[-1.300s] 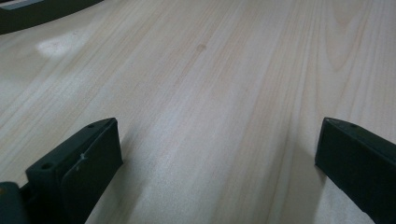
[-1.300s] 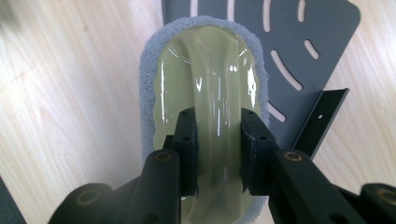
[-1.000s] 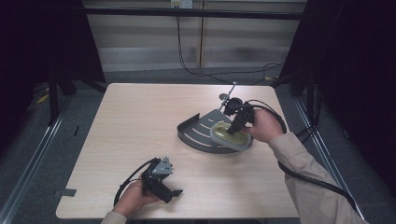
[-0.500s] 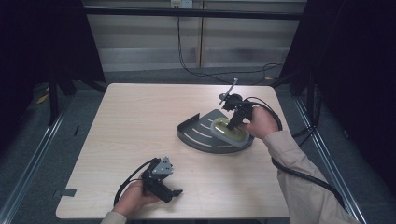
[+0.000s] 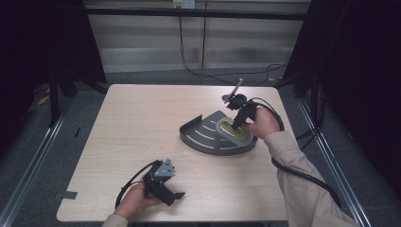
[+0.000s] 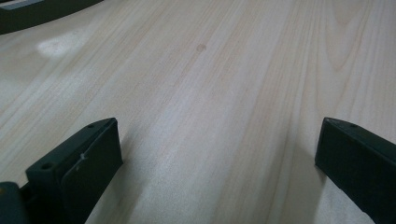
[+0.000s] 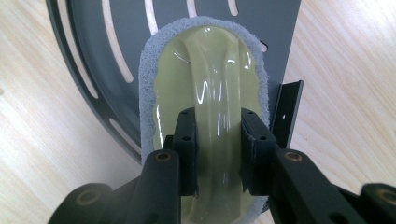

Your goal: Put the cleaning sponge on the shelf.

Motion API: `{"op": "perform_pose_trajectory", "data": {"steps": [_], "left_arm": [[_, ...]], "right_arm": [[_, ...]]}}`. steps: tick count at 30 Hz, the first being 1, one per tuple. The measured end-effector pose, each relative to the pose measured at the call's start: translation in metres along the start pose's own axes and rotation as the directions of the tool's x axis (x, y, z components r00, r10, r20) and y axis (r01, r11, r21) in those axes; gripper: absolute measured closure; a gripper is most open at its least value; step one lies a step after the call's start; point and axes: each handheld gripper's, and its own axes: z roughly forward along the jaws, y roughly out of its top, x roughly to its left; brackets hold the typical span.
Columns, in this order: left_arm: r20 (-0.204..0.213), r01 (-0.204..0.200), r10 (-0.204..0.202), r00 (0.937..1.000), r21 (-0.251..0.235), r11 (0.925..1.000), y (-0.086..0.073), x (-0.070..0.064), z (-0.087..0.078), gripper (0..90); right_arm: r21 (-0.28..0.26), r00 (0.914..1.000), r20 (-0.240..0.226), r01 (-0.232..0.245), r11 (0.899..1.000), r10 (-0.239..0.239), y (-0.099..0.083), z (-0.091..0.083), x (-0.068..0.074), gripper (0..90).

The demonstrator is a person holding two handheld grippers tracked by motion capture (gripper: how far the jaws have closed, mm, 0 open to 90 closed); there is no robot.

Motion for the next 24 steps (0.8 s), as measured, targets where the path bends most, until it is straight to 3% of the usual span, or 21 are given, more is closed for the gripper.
{"op": "perform_pose_trajectory", "data": {"steps": [12, 17, 24], "left_arm": [[0.000, 0.000, 0.000, 1.0000, 0.000, 1.0000, 0.000, 0.000, 0.000, 0.0], [-0.003, 0.000, 0.000, 1.0000, 0.002, 1.0000, 0.000, 0.000, 0.000, 0.0], [-0.002, 0.000, 0.000, 1.0000, 0.001, 1.0000, 0.000, 0.000, 0.000, 0.0]], "right_arm": [[0.002, 0.9983, 0.009, -0.057, 0.998, 0.057, 0.005, 0.010, -0.002, 71.9], [0.009, 0.9981, 0.020, -0.058, 0.998, 0.058, 0.006, 0.013, -0.003, 71.9], [0.001, 0.9953, 0.007, -0.097, 0.995, 0.097, 0.005, 0.021, -0.005, 71.9]]}}
